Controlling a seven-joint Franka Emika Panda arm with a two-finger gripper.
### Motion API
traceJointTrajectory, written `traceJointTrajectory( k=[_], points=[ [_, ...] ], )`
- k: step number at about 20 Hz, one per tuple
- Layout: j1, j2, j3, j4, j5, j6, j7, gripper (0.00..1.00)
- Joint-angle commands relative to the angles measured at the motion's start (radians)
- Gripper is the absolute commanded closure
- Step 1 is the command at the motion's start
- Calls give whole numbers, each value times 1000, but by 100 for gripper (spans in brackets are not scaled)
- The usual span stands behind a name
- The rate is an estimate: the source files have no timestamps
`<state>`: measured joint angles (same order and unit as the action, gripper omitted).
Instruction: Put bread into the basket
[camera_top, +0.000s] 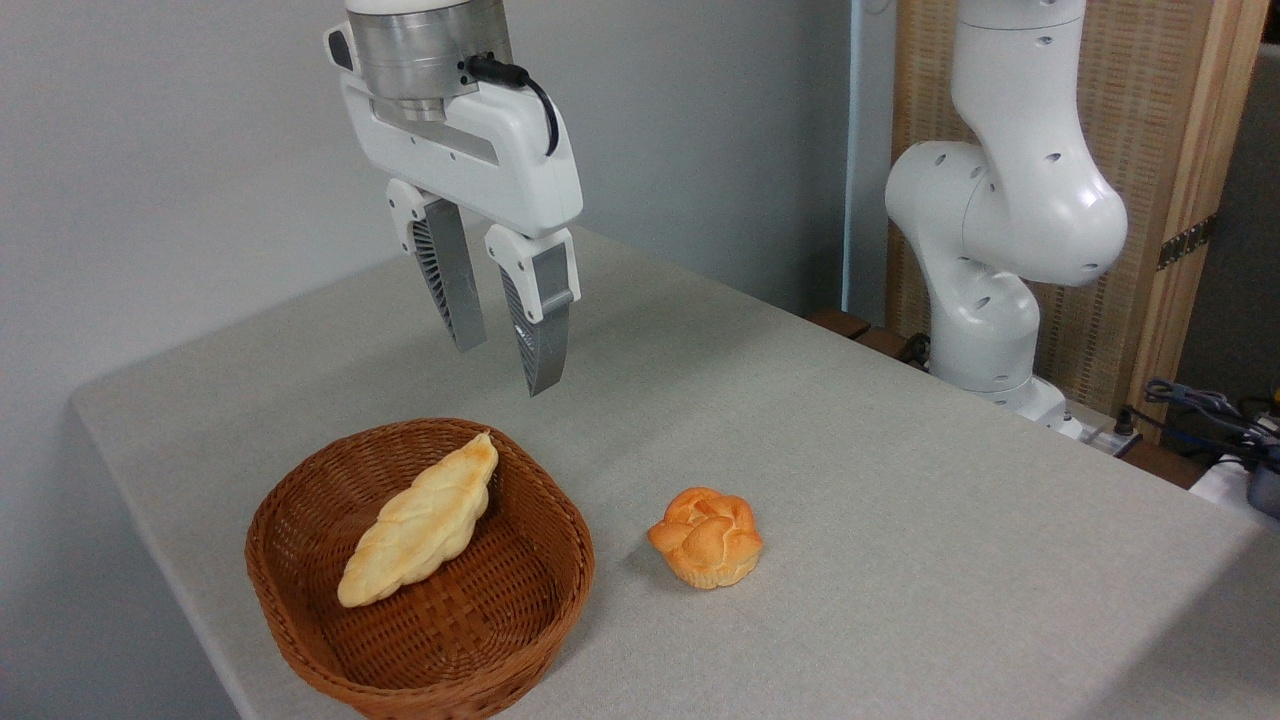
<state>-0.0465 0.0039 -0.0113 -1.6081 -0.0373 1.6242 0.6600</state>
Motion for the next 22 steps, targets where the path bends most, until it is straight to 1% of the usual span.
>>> traceJointTrajectory(
  k=[1, 14, 17, 21, 22],
  points=[
    [-4, 4, 2, 11, -4, -26, 0, 0],
    [-3, 4, 4, 10, -4, -24, 1, 0],
    [-3, 4, 5, 8, -4, -23, 44, 0],
    [-4, 4, 5, -1, 2, -26, 53, 0],
    [-3, -1, 4, -22, 4, -12, 53, 0]
  ],
)
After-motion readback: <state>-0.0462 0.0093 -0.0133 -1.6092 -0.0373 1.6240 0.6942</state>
